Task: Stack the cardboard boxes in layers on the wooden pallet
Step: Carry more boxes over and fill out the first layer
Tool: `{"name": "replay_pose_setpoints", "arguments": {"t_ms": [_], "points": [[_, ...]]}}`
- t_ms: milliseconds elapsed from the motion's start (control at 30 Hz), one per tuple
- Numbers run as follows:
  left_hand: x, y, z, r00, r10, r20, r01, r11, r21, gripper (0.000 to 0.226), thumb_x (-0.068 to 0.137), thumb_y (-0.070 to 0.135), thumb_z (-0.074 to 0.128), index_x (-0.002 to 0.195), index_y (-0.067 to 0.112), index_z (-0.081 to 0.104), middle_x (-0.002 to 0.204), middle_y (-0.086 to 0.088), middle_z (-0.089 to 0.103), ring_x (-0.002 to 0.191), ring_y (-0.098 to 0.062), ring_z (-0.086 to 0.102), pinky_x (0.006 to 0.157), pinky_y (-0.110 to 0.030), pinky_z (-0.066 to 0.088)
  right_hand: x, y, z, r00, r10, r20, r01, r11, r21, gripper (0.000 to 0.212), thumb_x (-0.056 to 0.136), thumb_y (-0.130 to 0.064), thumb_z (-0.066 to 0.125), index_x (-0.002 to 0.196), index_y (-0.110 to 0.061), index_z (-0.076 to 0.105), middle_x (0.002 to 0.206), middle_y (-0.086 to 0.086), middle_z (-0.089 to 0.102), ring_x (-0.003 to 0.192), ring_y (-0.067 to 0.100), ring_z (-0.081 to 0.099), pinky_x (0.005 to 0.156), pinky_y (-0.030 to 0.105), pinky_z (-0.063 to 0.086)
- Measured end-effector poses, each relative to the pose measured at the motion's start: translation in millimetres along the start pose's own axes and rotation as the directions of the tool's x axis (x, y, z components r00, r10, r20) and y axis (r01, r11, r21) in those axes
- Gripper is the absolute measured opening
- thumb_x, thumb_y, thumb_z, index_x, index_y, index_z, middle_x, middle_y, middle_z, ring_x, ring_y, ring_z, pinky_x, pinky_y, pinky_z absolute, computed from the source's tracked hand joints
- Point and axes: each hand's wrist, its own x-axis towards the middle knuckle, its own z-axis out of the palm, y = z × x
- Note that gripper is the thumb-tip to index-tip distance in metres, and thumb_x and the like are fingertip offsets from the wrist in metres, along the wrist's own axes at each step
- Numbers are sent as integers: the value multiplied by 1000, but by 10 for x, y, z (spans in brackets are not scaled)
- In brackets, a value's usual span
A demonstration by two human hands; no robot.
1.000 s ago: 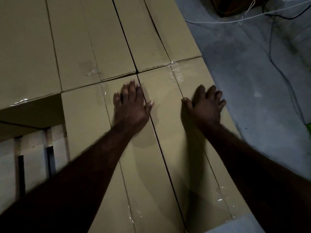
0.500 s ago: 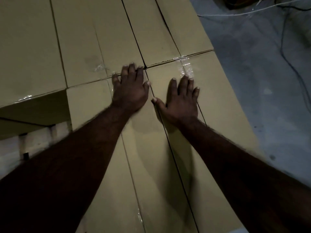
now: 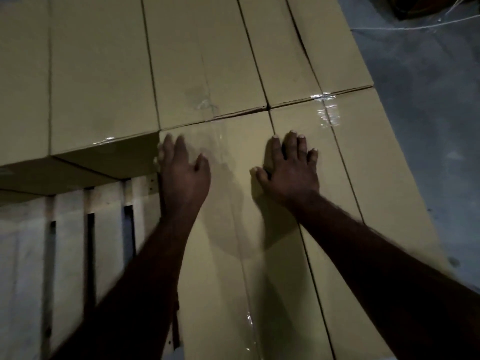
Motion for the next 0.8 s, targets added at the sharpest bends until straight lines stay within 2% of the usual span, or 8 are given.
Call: {"name": "replay_pose_setpoints", "arguments": {"t_ms": [100,167,233,300,500,633,733,800], "points": [[-380,-356,-237,954,-297,34,299,944,-142,68,98,43,53,153,7,33,159,-15,31,145,-34,32,117,-37,27,-86,-147,32,999,-32,42,33,999,-11,92,92,-76,28,160,-21,-1,165,20,-12,152,40,-11,117,66,0],[-551,-421,-287,875,-447,189,482,842,-244,63,100,44,53,152,13,35,152,-6,44,138,-28,42,102,-23,29,-119,-215,62,998,-27,60,28,999,-23,96,89,-81,26,159,-22,-3,165,20,-13,151,41,-13,116,68,-1],[-640,-442,-261,848,-415,331,516,789,-332,53,100,45,53,145,21,45,133,6,56,127,-20,52,95,-21,31,-119,-236,79,998,-12,55,14,999,-30,100,87,-83,26,159,-21,-4,165,20,-14,151,41,-14,116,69,0],[-665,-453,-230,859,-377,346,495,784,-375,48,100,44,53,143,24,46,127,13,54,119,-11,52,95,-22,35,-121,-244,97,998,-8,55,10,999,-40,101,87,-84,27,160,-21,-4,165,21,-14,151,42,-14,116,69,0],[-645,-509,-211,861,-337,380,474,804,-360,65,100,51,47,153,19,29,147,5,44,130,-11,42,108,-28,34,-123,-261,151,999,-9,43,12,997,-74,101,88,-83,25,159,-18,-4,164,23,-14,150,43,-15,117,67,-2],[-674,-501,-269,865,-309,395,465,790,-399,62,101,46,49,154,21,29,134,21,35,122,0,36,101,-20,30,-209,-332,193,1000,10,17,-10,999,-46,91,94,-74,27,160,-17,1,165,22,-11,152,41,-12,120,63,0],[-839,-630,-306,849,-320,420,505,725,-468,57,98,51,52,149,27,41,143,13,50,126,-8,49,109,-34,40,-386,-390,226,999,9,-41,-10,1000,-4,86,96,-68,32,160,-16,7,166,21,-5,153,38,-6,121,61,1],[-1126,-715,-326,797,-360,485,580,681,-448,62,96,57,52,149,28,41,144,9,51,128,-12,50,111,-40,40,-576,-370,264,999,17,-52,-16,1000,19,84,96,-66,33,160,-16,11,166,20,-2,153,37,-3,121,60,2]]}}
